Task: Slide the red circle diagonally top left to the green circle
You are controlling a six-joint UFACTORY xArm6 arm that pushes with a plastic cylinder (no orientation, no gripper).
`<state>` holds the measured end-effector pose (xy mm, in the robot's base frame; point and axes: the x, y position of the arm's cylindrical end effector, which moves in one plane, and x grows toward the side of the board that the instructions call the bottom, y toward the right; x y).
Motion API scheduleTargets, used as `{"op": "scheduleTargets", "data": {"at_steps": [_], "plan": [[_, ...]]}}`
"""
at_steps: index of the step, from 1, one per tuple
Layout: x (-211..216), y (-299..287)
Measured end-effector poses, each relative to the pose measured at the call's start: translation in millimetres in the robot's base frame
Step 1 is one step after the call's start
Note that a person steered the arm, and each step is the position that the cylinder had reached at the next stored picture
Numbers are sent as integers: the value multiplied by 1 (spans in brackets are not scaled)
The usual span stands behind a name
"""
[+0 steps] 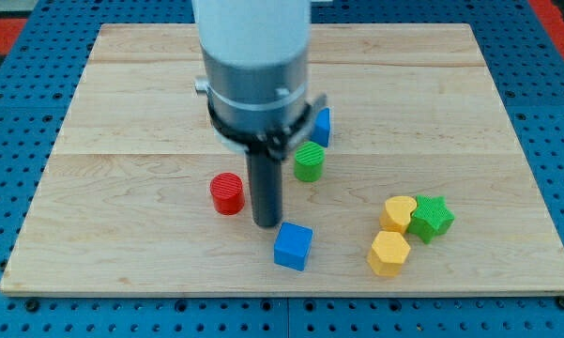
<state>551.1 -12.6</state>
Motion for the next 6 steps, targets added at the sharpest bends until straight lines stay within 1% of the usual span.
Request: {"op": "scheduleTargets", "data": {"at_steps": [1,2,3,4,6], "plan": [[0,-69],[-5,-97],[-17,-43],[-81,-51],[-99,3]]}}
